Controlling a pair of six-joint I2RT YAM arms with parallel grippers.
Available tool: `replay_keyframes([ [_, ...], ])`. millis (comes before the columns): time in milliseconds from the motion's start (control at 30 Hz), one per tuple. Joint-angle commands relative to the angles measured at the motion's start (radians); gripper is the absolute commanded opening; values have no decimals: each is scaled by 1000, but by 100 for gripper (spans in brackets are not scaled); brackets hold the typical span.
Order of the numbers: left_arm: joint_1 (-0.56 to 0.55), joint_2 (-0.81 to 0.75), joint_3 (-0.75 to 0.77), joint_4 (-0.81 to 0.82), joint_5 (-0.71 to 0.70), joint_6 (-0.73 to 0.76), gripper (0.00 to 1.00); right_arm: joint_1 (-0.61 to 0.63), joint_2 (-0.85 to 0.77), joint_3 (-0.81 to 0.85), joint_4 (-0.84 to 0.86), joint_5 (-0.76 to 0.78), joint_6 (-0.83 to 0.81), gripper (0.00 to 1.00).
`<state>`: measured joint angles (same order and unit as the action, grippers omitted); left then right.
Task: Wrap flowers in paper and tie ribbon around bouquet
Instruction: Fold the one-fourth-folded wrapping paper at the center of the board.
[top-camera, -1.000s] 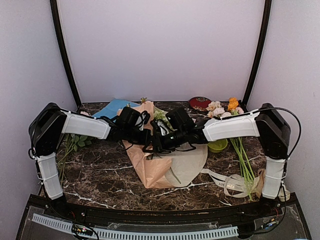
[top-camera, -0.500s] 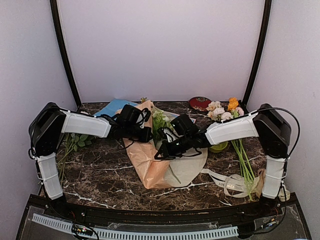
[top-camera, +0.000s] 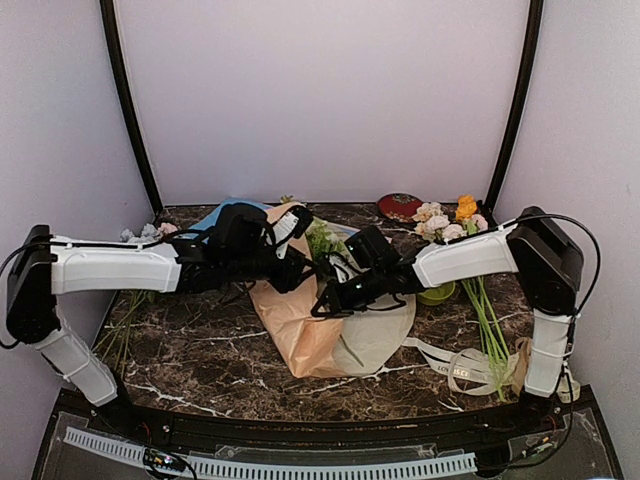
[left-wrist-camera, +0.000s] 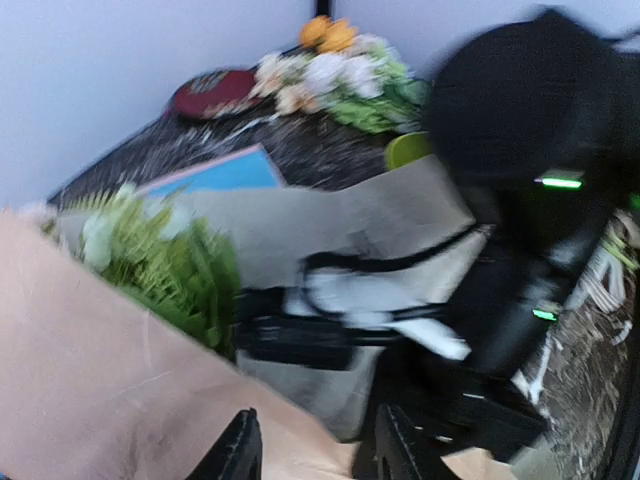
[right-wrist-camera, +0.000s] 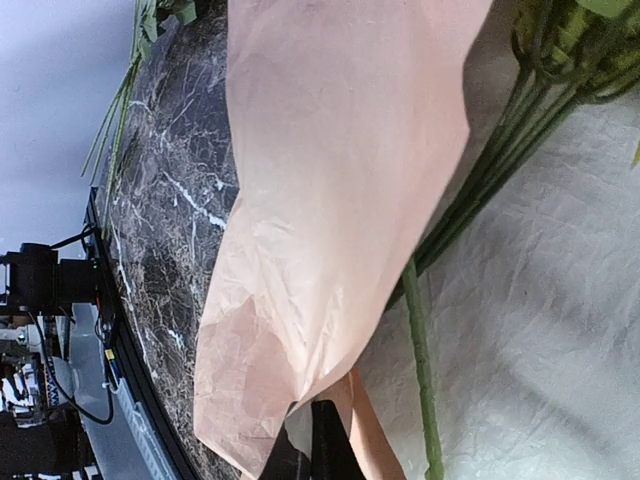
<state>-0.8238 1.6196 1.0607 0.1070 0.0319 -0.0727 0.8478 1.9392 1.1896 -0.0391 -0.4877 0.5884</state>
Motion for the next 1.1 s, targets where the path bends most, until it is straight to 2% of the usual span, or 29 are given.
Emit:
replay_keyframes([
  [0,-132,-165,-108,6,63,296,38,-6,26,54,-6,-38,-52,0],
  [100,-190,-165,-142,-60,149,342,33,-9,34,74,-15,-42,-66,0],
  [267,-243,-39,-106,-196,92,398,22,-8,55,114,-40,-59,-89,0],
  [567,-294,140,-34,-197,158,442,26,-9,61,119,-48,-58,-92,0],
  [733,-295,249,32,-237,26,412,29,-8,58,116,-49,-63,-90,0],
  [900,-294,284,44,-242,-80,392,32,-9,41,124,-69,-70,-94,0],
  [1067,-294,304,36,-231,-118,364,34,-8,27,128,-85,-60,-102,0],
])
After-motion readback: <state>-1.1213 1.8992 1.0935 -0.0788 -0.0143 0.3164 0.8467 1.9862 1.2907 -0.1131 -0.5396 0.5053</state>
